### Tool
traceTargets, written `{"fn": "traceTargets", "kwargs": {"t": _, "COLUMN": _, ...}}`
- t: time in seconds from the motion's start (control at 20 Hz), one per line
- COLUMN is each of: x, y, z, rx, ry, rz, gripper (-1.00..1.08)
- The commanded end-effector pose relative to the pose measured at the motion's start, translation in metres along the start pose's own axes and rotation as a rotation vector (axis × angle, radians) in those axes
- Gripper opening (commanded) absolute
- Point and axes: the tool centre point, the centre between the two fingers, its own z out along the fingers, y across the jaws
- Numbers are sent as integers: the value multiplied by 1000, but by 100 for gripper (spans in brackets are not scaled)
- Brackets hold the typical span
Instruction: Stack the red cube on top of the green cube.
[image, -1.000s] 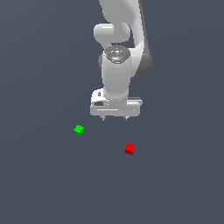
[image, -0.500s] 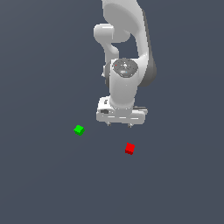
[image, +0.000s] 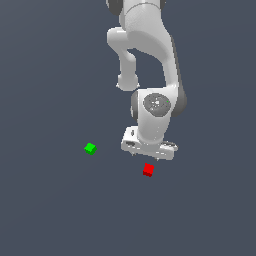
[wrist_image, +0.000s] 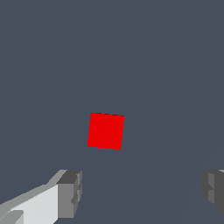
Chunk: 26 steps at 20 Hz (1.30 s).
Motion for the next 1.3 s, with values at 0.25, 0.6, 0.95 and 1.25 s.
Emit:
{"fn": "traceTargets", "kwargs": {"t": 0.25, "x": 16, "y": -21, "z": 27, "rx": 0, "ry": -3, "rz": 79, "gripper": 100}}
{"fn": "traceTargets", "kwargs": {"t": 0.6, "x": 23, "y": -27, "z": 35, "rx": 1, "ry": -5, "rz": 104, "gripper": 100}}
{"fn": "traceTargets", "kwargs": {"t": 0.95, "x": 22, "y": -27, "z": 42, "rx": 0, "ry": -5, "rz": 103, "gripper": 100}}
{"fn": "traceTargets", "kwargs": {"t": 1.25, "x": 22, "y": -27, "z": 72, "rx": 1, "ry": -5, "rz": 105, "gripper": 100}}
